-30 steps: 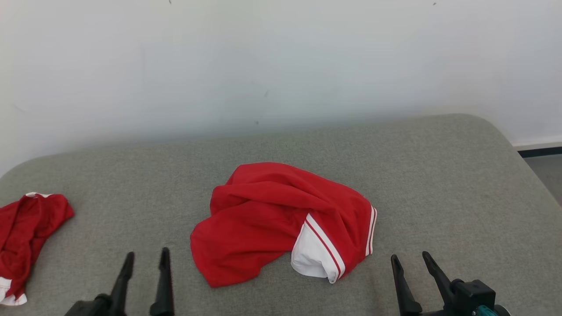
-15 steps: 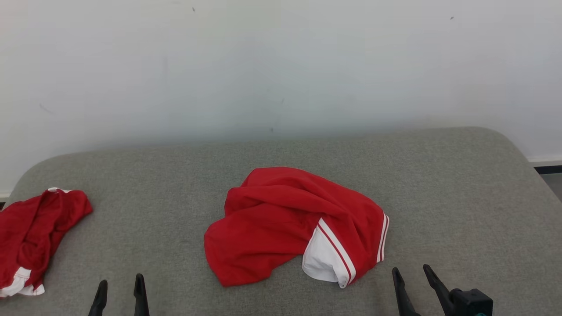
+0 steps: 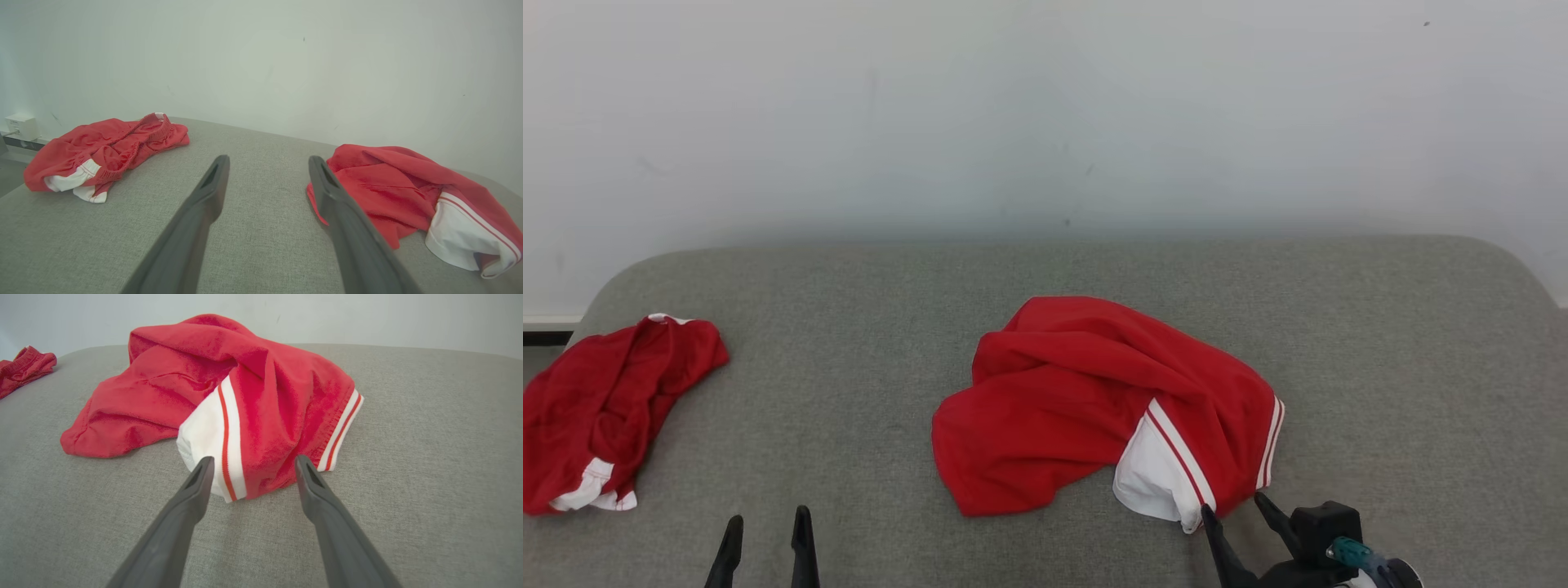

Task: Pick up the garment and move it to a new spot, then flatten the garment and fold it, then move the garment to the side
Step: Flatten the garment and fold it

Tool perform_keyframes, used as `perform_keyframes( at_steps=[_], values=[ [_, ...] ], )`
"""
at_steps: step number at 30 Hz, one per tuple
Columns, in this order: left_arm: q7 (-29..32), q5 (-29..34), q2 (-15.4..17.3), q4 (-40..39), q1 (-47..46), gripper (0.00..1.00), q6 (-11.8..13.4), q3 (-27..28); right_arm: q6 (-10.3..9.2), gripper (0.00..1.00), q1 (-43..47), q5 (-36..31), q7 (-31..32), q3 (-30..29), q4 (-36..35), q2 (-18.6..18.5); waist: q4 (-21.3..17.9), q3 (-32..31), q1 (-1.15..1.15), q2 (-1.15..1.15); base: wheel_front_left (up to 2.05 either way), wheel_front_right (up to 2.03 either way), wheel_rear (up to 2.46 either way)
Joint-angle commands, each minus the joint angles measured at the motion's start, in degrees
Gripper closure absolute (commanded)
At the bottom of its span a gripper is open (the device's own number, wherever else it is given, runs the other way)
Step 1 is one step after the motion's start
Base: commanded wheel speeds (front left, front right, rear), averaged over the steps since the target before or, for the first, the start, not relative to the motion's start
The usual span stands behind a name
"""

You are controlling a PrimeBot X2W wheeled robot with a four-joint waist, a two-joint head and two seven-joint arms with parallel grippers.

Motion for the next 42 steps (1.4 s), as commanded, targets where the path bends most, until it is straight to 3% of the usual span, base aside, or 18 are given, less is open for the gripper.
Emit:
perform_keyframes(
  at_steps=[1, 13, 14, 15, 16, 22, 27, 32, 37, 42],
  values=[
    [0.0, 0.4, 0.0, 0.0, -0.6, 0.00, 0.0, -0.1, -0.13, 0.00, -0.7, 0.3, 0.0, 0.3, 0.7, -0.1, 0.9, 0.8, 0.00, 0.00, 0.00, 0.00, 0.00],
    [0.0, -0.3, -0.1, 0.4, -1.0, 0.00, 0.4, -2.2, -0.13, 0.00, -6.4, -3.3, -3.5, -0.5, 13.5, -0.1, 4.3, 1.9, 0.00, 0.00, 0.00, 0.00, 0.00],
    [0.0, -0.3, -0.1, 0.3, -0.9, 0.00, 0.5, -2.2, -0.13, 0.25, -6.8, -3.8, -4.1, -0.8, 14.2, -0.1, 4.4, 1.9, 0.00, 0.00, 0.00, 0.00, 0.00],
    [0.0, -0.3, -0.1, 0.2, -0.9, 0.00, 0.6, -2.3, -0.13, 0.58, -7.2, -4.3, -4.7, -1.3, 14.8, -0.1, 4.5, 1.9, 0.00, 0.00, 0.00, 0.00, 0.00],
    [0.0, -0.3, -0.1, 0.1, -0.8, 0.00, 0.6, -2.3, -0.13, 1.00, -7.6, -4.8, -5.4, -1.9, 15.4, -0.1, 4.5, 1.9, 0.00, 0.00, 0.00, 0.00, 0.00],
    [0.0, -0.5, -0.1, -0.3, 0.2, 0.00, 1.2, -2.4, -0.13, 1.00, -10.0, -8.8, -8.3, -7.7, 16.3, -0.1, 3.6, 1.4, 0.00, 0.00, 0.00, 0.00, 0.00],
    [0.0, -1.1, -0.1, -0.5, 0.5, 0.00, 1.8, -2.7, -0.13, 1.00, -11.4, -15.7, -8.7, -14.6, 11.8, -1.8, 1.8, 1.0, 0.00, 0.00, 0.00, 0.00, 0.00],
    [0.0, -1.7, -0.1, -0.6, 0.8, 0.00, 2.4, -2.7, -0.13, 1.00, -11.0, -18.8, -5.9, -17.2, 7.0, -4.1, 0.0, 0.7, 0.00, 0.00, 0.00, 0.00, 0.00],
    [0.0, -2.1, -0.1, -0.5, 0.4, 0.00, 2.7, -3.4, -0.13, 1.00, -8.4, -18.6, -1.4, -18.4, 1.9, -5.8, -1.3, 0.7, 0.00, 0.00, 0.00, 0.00, 0.00],
    [0.0, -2.2, -0.1, -0.6, 0.5, 0.00, 2.8, -3.4, -0.13, 1.00, -4.1, -15.6, 1.7, -17.8, -6.5, -5.2, -1.9, 0.6, 0.00, 0.00, 0.00, 0.00, 0.00]
  ],
)
